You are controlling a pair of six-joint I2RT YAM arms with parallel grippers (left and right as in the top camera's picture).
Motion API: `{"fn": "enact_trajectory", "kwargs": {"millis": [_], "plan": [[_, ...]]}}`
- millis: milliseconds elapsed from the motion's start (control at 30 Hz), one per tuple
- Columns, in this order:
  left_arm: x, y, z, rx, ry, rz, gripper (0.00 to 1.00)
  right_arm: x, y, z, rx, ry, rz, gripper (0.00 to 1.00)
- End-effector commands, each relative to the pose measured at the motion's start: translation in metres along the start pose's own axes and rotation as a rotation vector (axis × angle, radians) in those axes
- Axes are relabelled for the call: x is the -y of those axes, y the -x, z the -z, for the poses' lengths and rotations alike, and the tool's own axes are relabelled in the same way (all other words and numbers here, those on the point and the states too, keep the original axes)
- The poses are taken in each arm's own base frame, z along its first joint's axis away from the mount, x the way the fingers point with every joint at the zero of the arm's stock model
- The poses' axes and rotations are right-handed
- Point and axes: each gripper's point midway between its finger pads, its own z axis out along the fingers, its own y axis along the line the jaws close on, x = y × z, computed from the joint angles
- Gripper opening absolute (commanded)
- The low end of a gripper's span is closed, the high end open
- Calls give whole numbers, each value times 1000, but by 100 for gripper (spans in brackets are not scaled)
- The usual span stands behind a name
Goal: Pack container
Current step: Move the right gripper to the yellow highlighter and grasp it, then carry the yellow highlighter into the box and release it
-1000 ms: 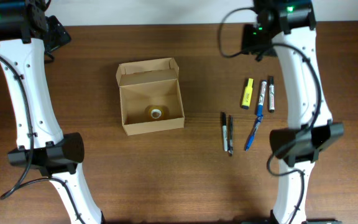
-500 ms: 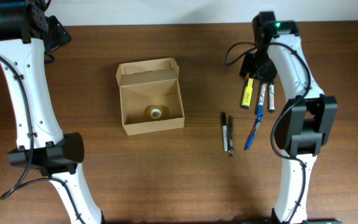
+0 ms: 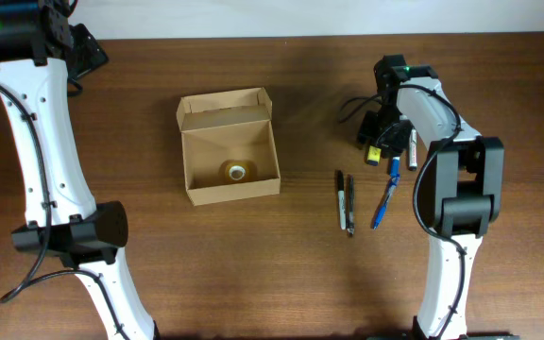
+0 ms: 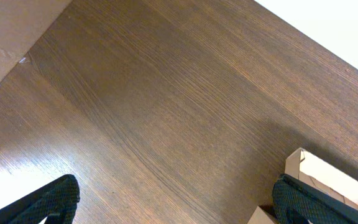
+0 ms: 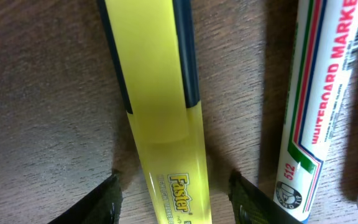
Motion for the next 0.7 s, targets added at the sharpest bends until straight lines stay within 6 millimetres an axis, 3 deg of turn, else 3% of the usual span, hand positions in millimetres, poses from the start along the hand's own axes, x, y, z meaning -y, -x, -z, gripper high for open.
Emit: {"fn": "enact_trajectory", "kwargs": {"millis": [0,100,233,400,467,567,667], "plan": [[-7,5,14,33,-7,0,100,0,-10,-18,-50,10,-9,50],[-7,5,14,33,-7,0,100,0,-10,-18,-50,11,-8,39],[-7,5,14,33,-7,0,100,-1,-9,-18,-48,14,-4,6],[-7,5,14,33,-7,0,100,-16,-6,-14,-38,95,163,4],[-7,5,14,33,-7,0,100,-23,-3,-3,-15,117,252,4],[-7,5,14,33,-7,0,100,-35,2,27,47,137,336,4],[-7,5,14,33,-7,0,100,-57,6,77,157,173,413,4]]}}
